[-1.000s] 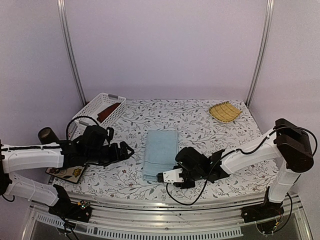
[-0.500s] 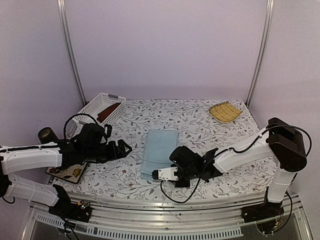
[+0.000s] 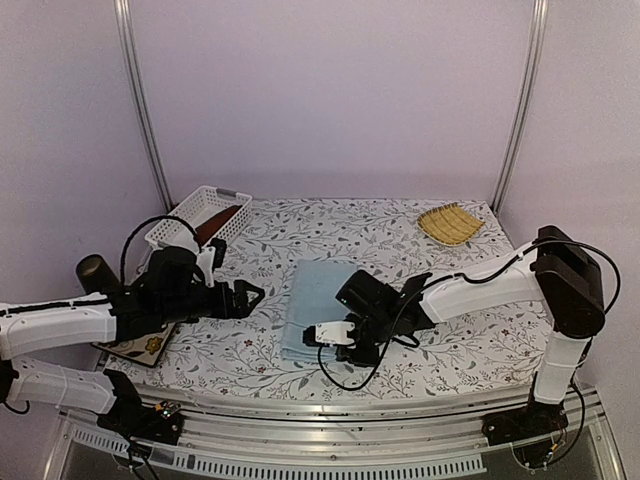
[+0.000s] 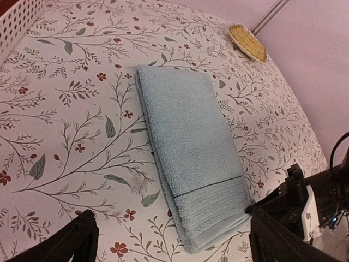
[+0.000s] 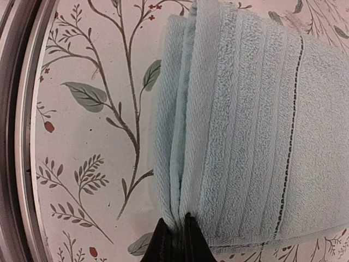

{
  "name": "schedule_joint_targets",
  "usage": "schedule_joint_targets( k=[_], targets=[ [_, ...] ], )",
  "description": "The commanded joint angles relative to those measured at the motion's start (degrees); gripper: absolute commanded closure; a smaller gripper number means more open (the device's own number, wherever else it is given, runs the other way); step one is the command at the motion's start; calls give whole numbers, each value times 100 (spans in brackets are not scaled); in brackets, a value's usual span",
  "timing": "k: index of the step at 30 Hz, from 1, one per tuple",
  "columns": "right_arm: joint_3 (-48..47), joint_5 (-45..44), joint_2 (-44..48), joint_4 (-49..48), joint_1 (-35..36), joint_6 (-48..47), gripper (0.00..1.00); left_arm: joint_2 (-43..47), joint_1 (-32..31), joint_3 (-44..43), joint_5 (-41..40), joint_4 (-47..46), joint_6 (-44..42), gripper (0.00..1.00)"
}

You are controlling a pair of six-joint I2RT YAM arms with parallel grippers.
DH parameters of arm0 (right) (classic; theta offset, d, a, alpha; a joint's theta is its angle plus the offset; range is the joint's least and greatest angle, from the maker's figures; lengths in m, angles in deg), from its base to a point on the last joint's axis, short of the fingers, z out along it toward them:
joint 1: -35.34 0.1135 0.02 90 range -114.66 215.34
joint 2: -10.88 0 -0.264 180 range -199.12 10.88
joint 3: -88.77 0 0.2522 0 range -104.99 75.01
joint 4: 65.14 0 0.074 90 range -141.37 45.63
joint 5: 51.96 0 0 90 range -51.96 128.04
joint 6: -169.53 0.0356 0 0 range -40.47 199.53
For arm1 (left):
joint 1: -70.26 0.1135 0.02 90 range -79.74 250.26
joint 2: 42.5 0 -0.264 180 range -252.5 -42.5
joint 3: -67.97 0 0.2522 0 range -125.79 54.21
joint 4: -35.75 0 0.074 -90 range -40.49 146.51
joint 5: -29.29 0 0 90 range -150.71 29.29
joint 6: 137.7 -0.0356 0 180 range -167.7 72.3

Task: Roll the towels
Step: Pick up the towel from the center of the board, then roll the towel at the center of the board.

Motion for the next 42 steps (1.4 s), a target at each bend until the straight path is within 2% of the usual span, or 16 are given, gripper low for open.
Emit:
schedule_joint_targets(
  k=[1, 14, 23, 30, 34, 42],
  targets=[
    [-217, 1148, 110, 765, -211, 174, 98, 71, 67, 217, 336, -736, -900, 3],
    [-861, 3056, -279, 1563, -933, 681, 98, -560, -12, 445, 1154, -1799, -2952, 3],
    [-962, 3629, -643, 1753, -1252, 885, 98, -1567, -442, -206, 931, -1300, -4428, 5],
    [-1140, 3818, -1025, 1908, -1327, 962, 98, -1697, -669, -172, 1054, -1436, -5013, 10],
    [-1263, 3994, -1137, 2048, -1393, 995, 98, -1657, -950, -100, 1001, -1407, -5328, 8],
    [-1395, 4416, -1246, 2324, -1554, 1085, 98, -2144, -1847, -172, 244, -1332, -5710, 3]
  ],
)
